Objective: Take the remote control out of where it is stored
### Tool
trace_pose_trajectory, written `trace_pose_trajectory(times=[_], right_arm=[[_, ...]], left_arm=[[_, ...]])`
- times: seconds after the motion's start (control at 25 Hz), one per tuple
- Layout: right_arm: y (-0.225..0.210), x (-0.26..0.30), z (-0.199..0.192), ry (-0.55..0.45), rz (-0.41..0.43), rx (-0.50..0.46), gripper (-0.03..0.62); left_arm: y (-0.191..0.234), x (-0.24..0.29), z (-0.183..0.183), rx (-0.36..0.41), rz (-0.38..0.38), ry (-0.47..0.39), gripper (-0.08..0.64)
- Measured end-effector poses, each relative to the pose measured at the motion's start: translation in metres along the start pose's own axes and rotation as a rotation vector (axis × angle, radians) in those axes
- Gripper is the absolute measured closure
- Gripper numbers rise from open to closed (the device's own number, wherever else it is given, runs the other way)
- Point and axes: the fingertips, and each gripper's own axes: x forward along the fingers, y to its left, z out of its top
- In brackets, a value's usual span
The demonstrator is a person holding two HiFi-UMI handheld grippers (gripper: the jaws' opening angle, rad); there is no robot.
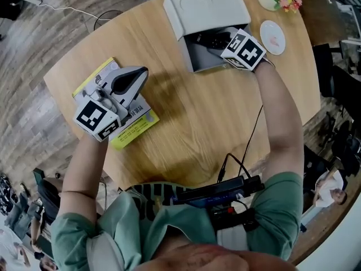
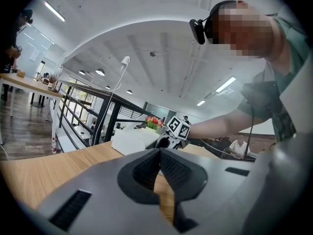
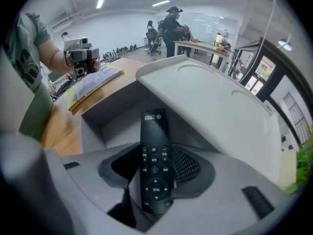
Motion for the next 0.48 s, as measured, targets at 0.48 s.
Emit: trace_pose_trajectory(times=[0.48], right_arm=[[0.006, -0.015, 0.005, 0.004, -0.047, -0.084, 0.397]], left_arm=[[-0.008, -0.012, 0.008, 0.012, 0.006, -0.004, 0.555]])
